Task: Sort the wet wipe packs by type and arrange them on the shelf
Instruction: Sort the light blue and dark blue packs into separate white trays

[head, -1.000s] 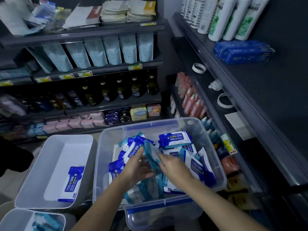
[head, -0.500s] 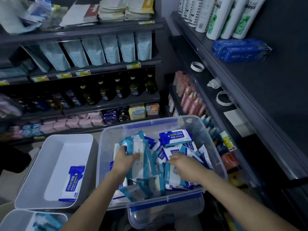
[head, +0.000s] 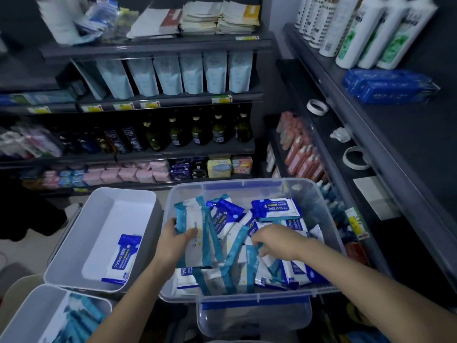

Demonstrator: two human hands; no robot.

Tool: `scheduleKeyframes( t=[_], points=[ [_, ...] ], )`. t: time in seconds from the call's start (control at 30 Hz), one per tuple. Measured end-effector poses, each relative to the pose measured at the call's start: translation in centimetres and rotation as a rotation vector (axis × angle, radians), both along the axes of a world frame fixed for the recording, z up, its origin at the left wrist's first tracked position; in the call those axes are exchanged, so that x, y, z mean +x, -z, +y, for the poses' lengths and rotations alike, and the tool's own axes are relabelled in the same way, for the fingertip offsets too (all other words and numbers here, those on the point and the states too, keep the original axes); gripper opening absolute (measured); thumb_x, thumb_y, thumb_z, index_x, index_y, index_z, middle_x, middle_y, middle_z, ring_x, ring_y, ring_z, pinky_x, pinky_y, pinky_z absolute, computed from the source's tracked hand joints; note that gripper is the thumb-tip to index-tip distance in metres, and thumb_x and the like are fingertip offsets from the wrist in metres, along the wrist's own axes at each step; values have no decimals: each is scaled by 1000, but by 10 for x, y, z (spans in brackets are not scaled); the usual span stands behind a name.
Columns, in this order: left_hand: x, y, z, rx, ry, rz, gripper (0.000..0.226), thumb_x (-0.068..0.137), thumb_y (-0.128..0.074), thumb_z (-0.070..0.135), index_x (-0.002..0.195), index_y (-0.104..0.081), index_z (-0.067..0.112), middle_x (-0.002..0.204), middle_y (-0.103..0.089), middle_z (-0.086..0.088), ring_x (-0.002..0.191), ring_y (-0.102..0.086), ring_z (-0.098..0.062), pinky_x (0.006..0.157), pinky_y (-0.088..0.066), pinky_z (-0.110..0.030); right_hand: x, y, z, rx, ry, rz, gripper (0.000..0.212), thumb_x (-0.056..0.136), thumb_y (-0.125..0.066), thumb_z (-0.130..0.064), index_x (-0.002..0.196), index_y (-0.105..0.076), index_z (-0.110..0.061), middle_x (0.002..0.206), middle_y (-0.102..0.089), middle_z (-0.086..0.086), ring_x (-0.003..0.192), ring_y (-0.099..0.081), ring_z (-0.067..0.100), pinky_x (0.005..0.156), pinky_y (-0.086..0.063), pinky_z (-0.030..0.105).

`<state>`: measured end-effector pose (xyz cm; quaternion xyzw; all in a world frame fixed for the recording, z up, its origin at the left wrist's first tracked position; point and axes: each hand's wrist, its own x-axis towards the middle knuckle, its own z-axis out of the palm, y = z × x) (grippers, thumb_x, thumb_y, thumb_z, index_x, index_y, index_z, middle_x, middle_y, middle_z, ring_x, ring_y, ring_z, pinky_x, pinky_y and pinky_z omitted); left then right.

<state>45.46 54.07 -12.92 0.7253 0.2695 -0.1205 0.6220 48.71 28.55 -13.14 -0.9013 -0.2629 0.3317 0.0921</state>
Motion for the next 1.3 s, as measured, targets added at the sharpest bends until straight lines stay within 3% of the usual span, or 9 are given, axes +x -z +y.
scheduleKeyframes(
  t=[0.17,0.3,0.4,0.5,0.67,0.77,0.9,1.07,1.3],
  points=[
    [-5,0,4,-15,-17,11,35,87,-66,11,116,-47,16,101,-65,-8,84,-68,-26,73,-58,-45,-6,9,15,-260,-368,-7,51,80,-68,-4,126,-51,-19,115,-59,10,103,-54,32,83,-48,43],
    [-9,-2,7,-20,-49,16,35,88,-65,11,117,-46,15,100,-65,-7,83,-67,-25,64,-56,-38,-2,5,19,-389,-573,-177,40,86,-52,5,122,-54,-13,120,-53,12,111,-45,32,89,-41,46],
    [-11,-5,7,-13,-60,10,35,88,-66,11,116,-46,15,100,-65,-7,80,-68,-23,60,-55,-36,0,3,18,-389,-569,-234,25,88,-53,0,110,-62,-9,117,-53,12,114,-42,31,93,-36,46],
    [-14,-7,5,4,-69,5,33,89,-65,12,114,-45,17,97,-63,-4,78,-66,-20,57,-53,-33,9,-5,8,-205,-327,-130,22,83,-66,-13,104,-60,-14,107,-59,6,108,-47,25,99,-34,43],
    [-15,-9,-2,-8,-126,11,34,89,-65,13,115,-44,19,96,-63,-2,78,-67,-20,56,-53,-33,14,-21,3,456,464,102,21,84,-71,-21,99,-56,-21,91,-63,-7,82,-60,8,69,-48,22],
    [-18,-11,-8,-24,-161,7,31,88,-65,11,113,-46,16,98,-64,-5,76,-67,-19,54,-51,-30,8,-16,13,767,782,199,14,91,-62,-17,102,-57,-23,103,-68,-2,93,-65,13,83,-52,31],
    [-25,-17,-14,-37,-224,-23,29,88,-65,9,111,-48,15,95,-64,-1,76,-66,-17,55,-50,-27,3,-9,28,1023,1027,584,22,95,-53,-6,115,-59,-12,111,-70,10,101,-67,27,91,-52,47],
    [-41,-27,-10,-31,-290,-65,29,88,-66,11,110,-48,18,101,-64,-1,86,-67,-19,66,-54,-32,2,-15,56,1044,1088,721,30,88,-45,9,116,-54,1,103,-66,22,89,-63,35,75,-53,42],
    [-59,-50,30,29,-350,-148,31,87,-66,17,114,-49,17,104,-64,0,85,-67,-19,67,-55,-35,-6,-45,113,1013,950,558,16,92,-54,-7,107,-59,-11,97,-69,13,82,-66,30,72,-53,44]
  ],
)
